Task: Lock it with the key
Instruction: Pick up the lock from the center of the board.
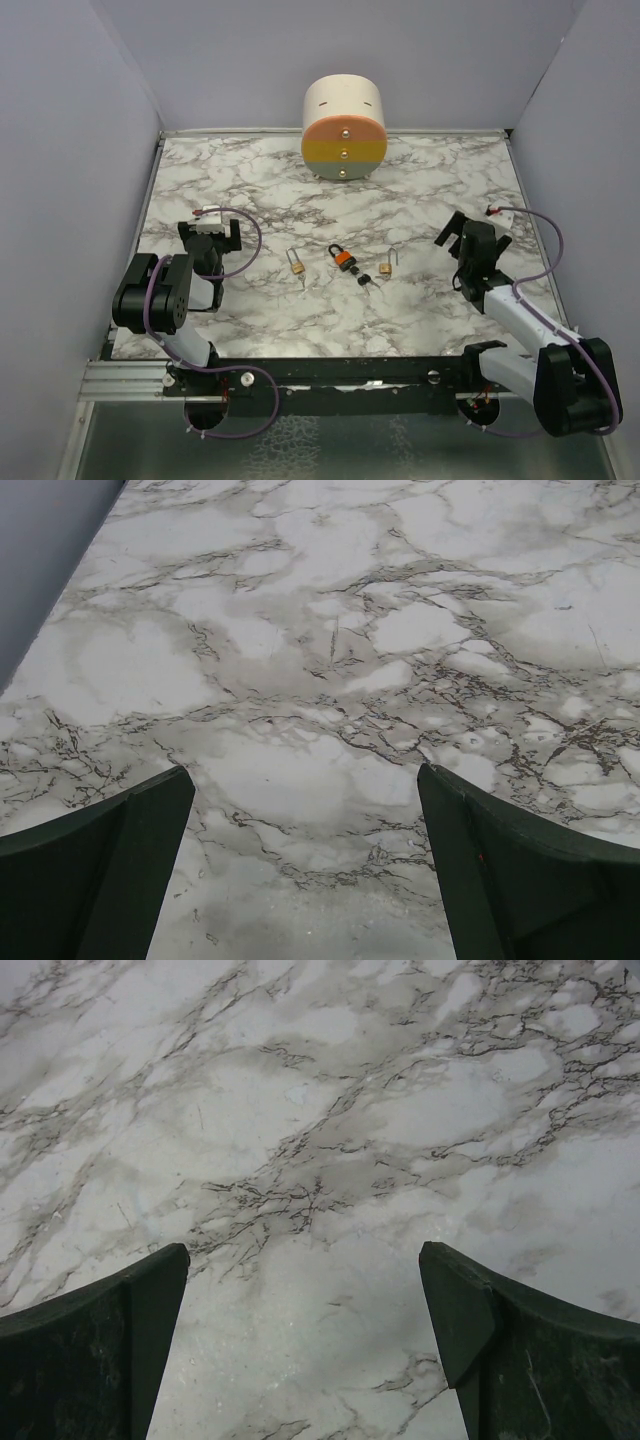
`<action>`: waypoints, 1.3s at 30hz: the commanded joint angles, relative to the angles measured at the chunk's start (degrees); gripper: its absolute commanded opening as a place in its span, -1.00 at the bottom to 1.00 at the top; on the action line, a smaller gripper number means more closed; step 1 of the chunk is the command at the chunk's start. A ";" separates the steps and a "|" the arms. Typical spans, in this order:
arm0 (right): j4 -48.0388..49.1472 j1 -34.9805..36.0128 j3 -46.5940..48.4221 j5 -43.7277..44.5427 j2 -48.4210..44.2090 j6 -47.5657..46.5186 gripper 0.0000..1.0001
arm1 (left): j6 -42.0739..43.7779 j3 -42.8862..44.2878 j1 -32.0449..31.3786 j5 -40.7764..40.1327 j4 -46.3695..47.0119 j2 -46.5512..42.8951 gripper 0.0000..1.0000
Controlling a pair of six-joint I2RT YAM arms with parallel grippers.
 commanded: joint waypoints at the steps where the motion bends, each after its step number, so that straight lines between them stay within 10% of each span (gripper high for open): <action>1: 5.75 0.16 -1.34 -5.52 -1.02 -1.37 1.00 | -0.05 0.31 0.42 1.07 1.78 0.22 0.98; 20: 21.21 0.17 -10.85 -19.11 -15.67 -6.63 1.00 | -6.43 9.81 -4.39 2.52 -20.76 -14.21 0.98; 27: 23.74 0.16 -8.98 -27.23 -12.63 -7.32 0.42 | -4.39 19.38 -11.17 5.16 -32.47 -13.26 0.98; 39: 7.10 1.57 0.34 -35.47 -9.63 -6.55 0.48 | -3.07 18.43 -17.84 5.43 -28.04 -14.63 0.98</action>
